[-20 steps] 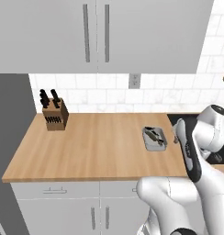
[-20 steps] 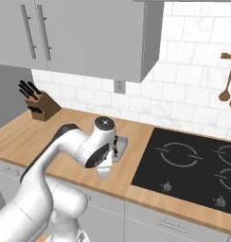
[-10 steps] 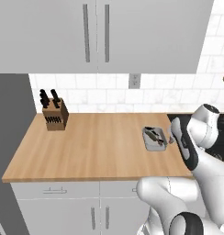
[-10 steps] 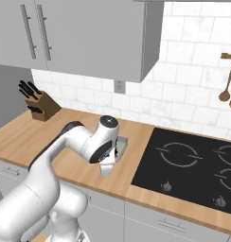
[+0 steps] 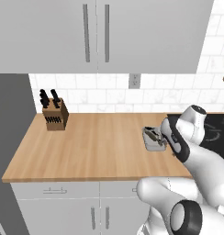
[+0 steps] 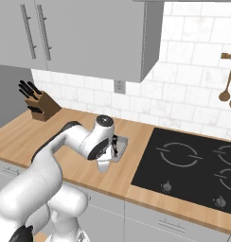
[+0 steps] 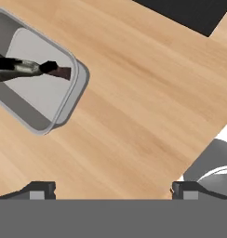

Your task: Take the meat container that has the fish and place it on the second highest rack of the freezer. Then take the vegetable container that has the bell pepper and cucumber and place it on the highest rack of the freezer.

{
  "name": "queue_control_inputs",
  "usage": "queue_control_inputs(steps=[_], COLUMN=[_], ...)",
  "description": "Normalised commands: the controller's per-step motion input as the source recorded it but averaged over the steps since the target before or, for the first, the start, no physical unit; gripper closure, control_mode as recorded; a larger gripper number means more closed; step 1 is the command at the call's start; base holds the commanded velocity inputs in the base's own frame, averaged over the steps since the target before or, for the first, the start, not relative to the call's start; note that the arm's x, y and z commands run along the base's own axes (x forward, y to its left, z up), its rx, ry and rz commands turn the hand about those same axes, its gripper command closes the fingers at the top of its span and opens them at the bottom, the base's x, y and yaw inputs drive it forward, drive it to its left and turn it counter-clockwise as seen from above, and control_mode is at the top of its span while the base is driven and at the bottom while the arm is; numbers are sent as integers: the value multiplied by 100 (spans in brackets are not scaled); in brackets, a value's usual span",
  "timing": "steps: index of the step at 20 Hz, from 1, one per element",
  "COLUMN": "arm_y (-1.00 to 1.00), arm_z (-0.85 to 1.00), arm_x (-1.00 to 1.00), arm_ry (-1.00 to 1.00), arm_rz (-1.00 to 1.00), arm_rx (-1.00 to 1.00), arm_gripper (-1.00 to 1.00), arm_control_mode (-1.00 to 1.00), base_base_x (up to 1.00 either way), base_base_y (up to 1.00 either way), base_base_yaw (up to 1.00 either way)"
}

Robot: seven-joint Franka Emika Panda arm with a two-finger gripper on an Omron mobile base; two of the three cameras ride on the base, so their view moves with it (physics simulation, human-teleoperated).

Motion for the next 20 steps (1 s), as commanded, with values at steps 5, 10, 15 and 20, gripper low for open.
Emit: queue_control_inputs(steps=[5,10,15,20], arm_y=[0,0,-5,-11], arm_z=[0,-13,-18,-16], arm_x=[46,47,40,34], arm_ry=[1,2,0,0], arm_rz=[2,2,6,8], arm_rx=[0,0,0,2], arm_gripper=[-100,-100,-100,-100], arm_control_mode=[-100,-100,-100,-100], base_base_x=[0,0,0,0], base_base_y=[0,0,0,0], base_base_yaw=[0,0,0,0])
